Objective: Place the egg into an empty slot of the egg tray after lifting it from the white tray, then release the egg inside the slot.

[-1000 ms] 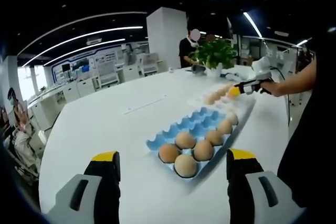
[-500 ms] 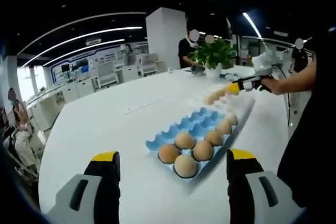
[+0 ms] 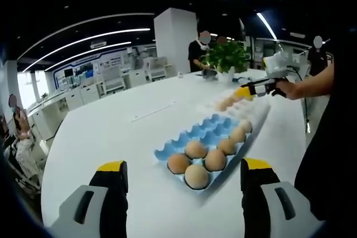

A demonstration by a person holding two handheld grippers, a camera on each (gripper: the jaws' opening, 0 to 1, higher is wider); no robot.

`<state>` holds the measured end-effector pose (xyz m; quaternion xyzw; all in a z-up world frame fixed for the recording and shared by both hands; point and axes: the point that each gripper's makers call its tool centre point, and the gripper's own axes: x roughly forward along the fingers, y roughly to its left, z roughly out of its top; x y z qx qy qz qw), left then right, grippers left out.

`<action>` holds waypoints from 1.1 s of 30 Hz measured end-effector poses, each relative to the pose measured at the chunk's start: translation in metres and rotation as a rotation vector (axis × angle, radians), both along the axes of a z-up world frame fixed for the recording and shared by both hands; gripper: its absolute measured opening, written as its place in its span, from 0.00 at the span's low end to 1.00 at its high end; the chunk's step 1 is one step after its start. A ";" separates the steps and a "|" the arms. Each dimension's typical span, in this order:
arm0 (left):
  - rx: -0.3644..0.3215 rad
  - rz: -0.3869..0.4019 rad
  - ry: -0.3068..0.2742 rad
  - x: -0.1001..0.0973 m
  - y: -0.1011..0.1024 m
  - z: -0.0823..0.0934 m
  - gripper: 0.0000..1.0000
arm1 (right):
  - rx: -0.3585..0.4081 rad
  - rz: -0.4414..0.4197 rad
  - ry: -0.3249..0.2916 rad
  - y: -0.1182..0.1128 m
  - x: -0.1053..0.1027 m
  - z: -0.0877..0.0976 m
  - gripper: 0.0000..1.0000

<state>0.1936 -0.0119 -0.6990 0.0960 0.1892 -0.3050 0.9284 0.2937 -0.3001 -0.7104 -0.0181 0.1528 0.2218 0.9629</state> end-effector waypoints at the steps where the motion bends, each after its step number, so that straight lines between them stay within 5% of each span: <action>1: -0.001 0.001 -0.001 0.000 0.000 0.000 0.85 | 0.007 0.013 0.004 0.004 0.000 0.000 0.25; 33: 0.001 0.001 0.004 0.001 0.002 -0.002 0.84 | 0.058 0.284 0.021 0.127 -0.009 -0.006 0.26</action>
